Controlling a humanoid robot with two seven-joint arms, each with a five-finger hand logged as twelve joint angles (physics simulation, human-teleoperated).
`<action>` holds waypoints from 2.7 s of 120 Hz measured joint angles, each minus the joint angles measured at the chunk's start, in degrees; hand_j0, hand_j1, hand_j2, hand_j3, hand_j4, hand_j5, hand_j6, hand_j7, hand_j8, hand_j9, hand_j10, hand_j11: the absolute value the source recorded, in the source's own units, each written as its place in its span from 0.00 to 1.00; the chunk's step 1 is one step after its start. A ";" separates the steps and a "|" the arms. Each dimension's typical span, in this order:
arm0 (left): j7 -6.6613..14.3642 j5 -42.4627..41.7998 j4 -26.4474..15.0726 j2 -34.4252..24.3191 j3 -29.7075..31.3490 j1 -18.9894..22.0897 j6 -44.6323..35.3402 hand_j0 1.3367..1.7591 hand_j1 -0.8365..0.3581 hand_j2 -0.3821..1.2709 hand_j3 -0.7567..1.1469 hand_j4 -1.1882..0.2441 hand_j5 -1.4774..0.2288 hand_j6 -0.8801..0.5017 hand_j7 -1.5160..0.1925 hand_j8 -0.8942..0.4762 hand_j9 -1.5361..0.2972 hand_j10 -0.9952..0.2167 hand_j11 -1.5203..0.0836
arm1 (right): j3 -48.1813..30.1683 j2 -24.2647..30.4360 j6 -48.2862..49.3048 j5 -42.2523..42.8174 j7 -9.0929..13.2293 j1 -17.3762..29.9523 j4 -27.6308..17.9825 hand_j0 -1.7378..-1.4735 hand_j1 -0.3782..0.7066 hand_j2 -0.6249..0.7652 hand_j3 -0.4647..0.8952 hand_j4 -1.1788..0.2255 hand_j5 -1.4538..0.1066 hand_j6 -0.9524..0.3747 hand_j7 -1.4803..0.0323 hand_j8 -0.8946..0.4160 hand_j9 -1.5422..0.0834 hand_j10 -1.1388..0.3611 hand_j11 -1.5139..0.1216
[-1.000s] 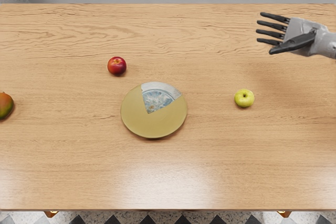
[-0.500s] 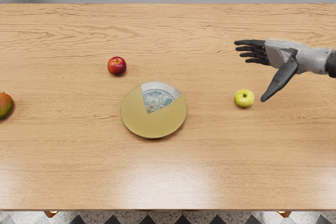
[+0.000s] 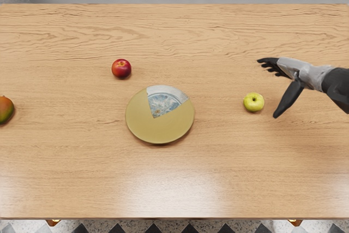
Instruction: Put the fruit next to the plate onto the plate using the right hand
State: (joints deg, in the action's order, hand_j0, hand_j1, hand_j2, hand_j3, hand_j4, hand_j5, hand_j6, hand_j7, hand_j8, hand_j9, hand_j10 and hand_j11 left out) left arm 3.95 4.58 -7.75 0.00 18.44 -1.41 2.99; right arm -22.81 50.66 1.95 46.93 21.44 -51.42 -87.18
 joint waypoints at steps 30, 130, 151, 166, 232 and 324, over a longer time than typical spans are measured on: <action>0.00 0.00 0.01 0.00 0.01 0.00 0.00 0.76 0.75 0.26 0.40 0.66 0.68 0.46 0.70 0.47 0.66 0.62 0.75 | 4.53 -3.84 -12.64 4.06 4.07 0.10 -2.14 0.30 0.14 0.44 0.34 0.76 0.84 0.63 0.89 0.60 0.86 0.69 0.84; 0.00 0.00 0.00 0.00 0.01 0.00 0.00 0.76 0.75 0.26 0.40 0.66 0.68 0.46 0.70 0.47 0.66 0.62 0.75 | 12.03 -7.75 -27.16 11.88 5.45 1.63 -6.15 0.30 0.40 0.40 0.34 0.60 0.65 0.46 0.69 0.42 0.68 0.53 0.66; 0.00 0.00 0.01 0.00 -0.01 0.00 0.00 0.76 0.75 0.26 0.40 0.66 0.68 0.46 0.70 0.47 0.66 0.62 0.75 | 12.23 -8.44 -28.52 12.78 5.32 2.96 -5.92 0.30 0.44 0.40 0.34 0.57 0.62 0.43 0.66 0.39 0.65 0.51 0.63; 0.00 0.00 0.00 0.00 0.00 0.00 0.00 0.76 0.75 0.26 0.40 0.66 0.68 0.46 0.70 0.47 0.66 0.62 0.75 | 12.19 -9.89 -28.91 13.67 5.25 3.60 -4.73 0.30 0.45 0.40 0.34 0.54 0.62 0.41 0.64 0.39 0.64 0.50 0.61; -0.02 0.02 0.00 0.00 -0.03 0.01 0.00 0.76 0.75 0.26 0.40 0.66 0.68 0.46 0.70 0.47 0.66 0.62 0.75 | 12.05 -11.93 -29.86 17.67 4.89 5.71 -1.67 0.36 0.68 0.55 0.34 0.45 0.49 0.37 0.52 0.45 0.50 0.50 0.46; 0.00 0.00 -0.01 0.00 0.01 0.00 0.00 0.76 0.75 0.26 0.40 0.66 0.68 0.46 0.70 0.47 0.66 0.62 0.75 | 3.64 -11.23 -21.68 10.04 4.92 3.58 -3.31 0.32 0.56 0.58 0.34 0.41 0.44 0.31 0.47 0.34 0.47 0.37 0.46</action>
State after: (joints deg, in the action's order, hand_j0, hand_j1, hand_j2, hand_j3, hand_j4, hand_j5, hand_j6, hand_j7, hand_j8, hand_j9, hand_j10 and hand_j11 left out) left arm 3.95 4.57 -7.76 0.00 18.45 -1.41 2.99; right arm -19.17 39.43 -19.72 56.98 26.36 -47.84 -90.49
